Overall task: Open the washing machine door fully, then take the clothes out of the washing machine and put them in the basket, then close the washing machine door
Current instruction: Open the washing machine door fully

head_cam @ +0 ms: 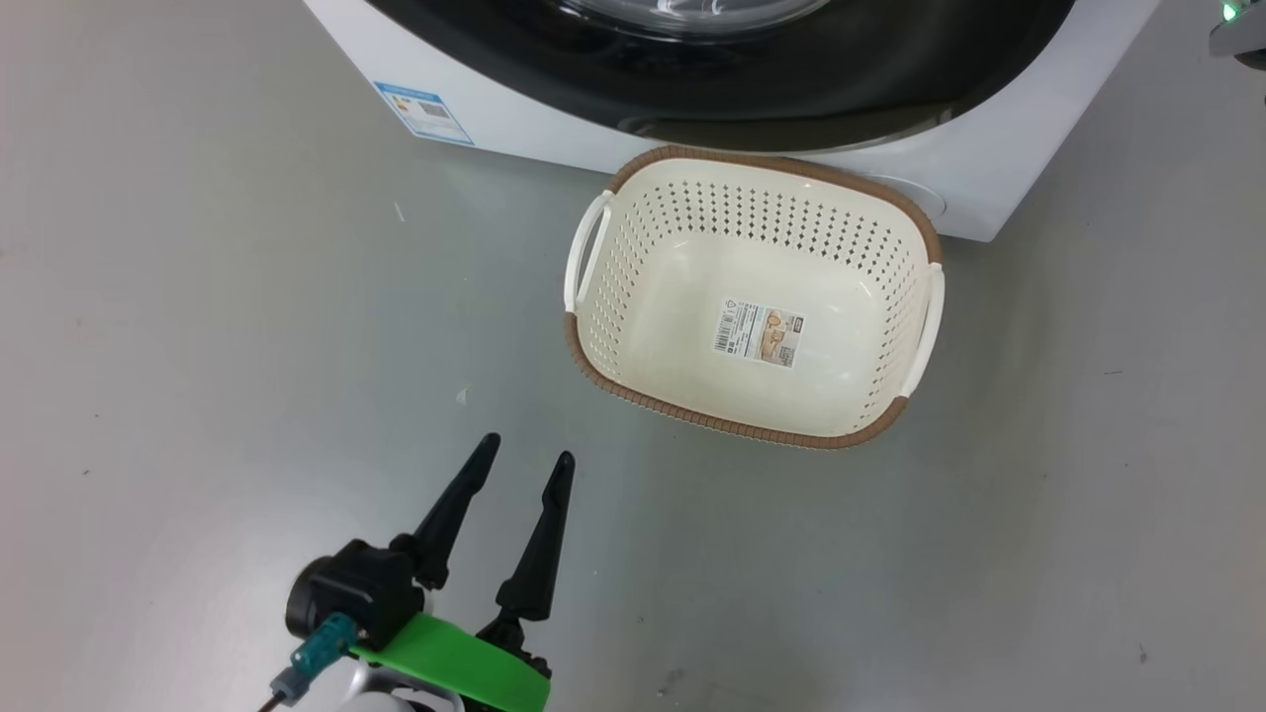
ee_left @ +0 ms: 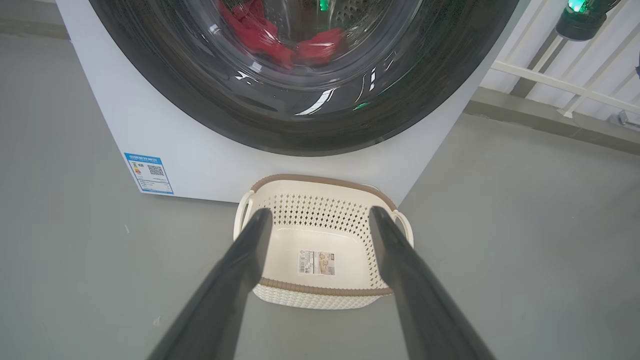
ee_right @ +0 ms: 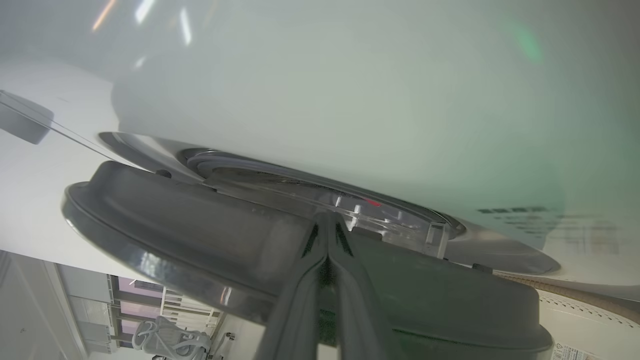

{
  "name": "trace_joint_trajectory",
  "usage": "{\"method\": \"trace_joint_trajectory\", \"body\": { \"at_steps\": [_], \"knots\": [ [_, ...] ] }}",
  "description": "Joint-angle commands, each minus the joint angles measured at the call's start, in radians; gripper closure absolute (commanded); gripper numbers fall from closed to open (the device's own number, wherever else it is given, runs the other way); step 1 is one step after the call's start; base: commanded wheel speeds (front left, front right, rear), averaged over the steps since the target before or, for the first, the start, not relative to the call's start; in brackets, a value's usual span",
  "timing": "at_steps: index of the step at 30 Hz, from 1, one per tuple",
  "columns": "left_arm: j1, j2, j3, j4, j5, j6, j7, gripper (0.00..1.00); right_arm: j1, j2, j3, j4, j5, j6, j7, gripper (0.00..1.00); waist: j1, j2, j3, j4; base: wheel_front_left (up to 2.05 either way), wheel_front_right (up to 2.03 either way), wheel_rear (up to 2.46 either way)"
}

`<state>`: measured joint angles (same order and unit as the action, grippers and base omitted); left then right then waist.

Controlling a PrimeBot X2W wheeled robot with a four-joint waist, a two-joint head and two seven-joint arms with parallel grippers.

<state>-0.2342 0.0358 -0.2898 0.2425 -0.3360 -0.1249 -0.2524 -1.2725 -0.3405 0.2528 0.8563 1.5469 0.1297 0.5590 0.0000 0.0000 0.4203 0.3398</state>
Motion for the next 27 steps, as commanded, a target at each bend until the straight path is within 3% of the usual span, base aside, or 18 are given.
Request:
{"method": "trace_joint_trajectory", "body": {
  "at_steps": [1, 15, 27],
  "knots": [
    [-0.017, 0.014, 0.029, -0.022, -0.007, -0.006, -0.009, 0.0, 0.01, 0.03, 0.02, -0.038, -0.004, 0.001, 0.021, 1.0, 0.0, 0.0, -0.004, 0.0, 0.0, 0.0, 0.0],
    [-0.002, 0.014, 0.039, -0.021, -0.006, -0.006, -0.009, 0.0, 0.118, 0.056, 0.06, -0.115, 0.001, 0.001, 0.076, 1.0, 0.0, 0.0, -0.063, -0.013, 0.0, 0.0, 0.0],
    [0.058, 0.014, 0.058, -0.028, 0.03, -0.006, -0.009, 0.0, 0.31, 0.105, 0.121, -0.269, 0.013, 0.001, 0.12, 1.0, 0.0, 0.0, -0.166, -0.02, 0.0, 0.0, 0.0]
  ]
}}
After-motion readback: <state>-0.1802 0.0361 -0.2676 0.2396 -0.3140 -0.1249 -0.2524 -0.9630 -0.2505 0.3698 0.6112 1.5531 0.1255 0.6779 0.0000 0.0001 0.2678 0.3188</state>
